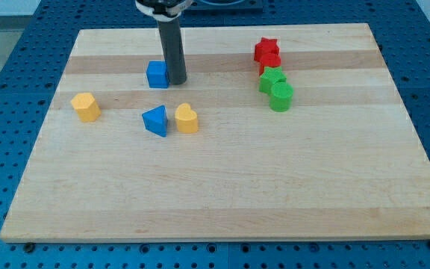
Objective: Push the blue cube into the blue triangle
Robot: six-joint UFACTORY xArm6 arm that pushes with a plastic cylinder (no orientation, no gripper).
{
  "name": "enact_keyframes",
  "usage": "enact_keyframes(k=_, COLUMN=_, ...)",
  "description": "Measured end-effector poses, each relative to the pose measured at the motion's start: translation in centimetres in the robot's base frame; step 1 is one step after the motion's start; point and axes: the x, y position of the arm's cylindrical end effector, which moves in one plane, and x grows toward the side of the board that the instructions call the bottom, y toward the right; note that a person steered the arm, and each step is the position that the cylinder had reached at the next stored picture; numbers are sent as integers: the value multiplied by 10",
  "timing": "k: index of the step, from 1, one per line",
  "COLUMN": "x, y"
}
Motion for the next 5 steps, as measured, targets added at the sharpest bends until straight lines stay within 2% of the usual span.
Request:
enact_keyframes(k=1, x=-23, y=-4)
enact_keyframes(k=3, x=-28, y=-63)
enact_keyframes(k=5, x=-28, y=-79)
